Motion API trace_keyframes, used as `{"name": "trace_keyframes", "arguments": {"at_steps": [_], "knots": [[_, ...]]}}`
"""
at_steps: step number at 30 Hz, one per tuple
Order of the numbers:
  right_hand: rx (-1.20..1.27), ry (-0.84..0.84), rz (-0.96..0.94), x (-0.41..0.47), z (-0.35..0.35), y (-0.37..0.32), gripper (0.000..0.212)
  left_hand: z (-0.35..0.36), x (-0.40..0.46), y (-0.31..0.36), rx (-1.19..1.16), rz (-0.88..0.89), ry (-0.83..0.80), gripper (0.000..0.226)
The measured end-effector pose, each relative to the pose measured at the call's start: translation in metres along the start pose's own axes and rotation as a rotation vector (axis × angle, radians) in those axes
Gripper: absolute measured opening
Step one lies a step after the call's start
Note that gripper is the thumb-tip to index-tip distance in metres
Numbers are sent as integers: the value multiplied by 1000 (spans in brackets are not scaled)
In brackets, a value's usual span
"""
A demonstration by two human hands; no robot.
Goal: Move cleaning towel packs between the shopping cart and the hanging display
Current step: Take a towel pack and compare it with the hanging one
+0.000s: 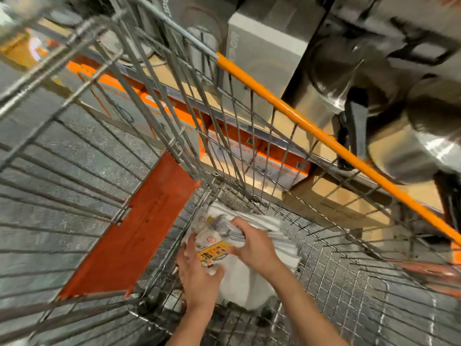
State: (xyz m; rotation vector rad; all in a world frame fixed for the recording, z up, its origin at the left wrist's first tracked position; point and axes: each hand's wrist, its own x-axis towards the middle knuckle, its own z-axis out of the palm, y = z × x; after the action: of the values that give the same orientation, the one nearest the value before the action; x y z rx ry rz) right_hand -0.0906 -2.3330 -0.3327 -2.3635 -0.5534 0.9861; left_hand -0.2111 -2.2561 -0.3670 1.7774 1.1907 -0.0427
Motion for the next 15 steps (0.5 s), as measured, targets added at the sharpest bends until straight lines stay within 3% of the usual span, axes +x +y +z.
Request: {"name": "trace_keyframes", "arguments": {"at_steps": [9, 15], "knots": [[345, 280, 18, -71, -79, -52, 50, -61, -31, 96, -116, 421, -9, 102], [555, 473, -101, -133, -149, -117, 50, -116, -56, 182, -121, 760, 29, 91]]}}
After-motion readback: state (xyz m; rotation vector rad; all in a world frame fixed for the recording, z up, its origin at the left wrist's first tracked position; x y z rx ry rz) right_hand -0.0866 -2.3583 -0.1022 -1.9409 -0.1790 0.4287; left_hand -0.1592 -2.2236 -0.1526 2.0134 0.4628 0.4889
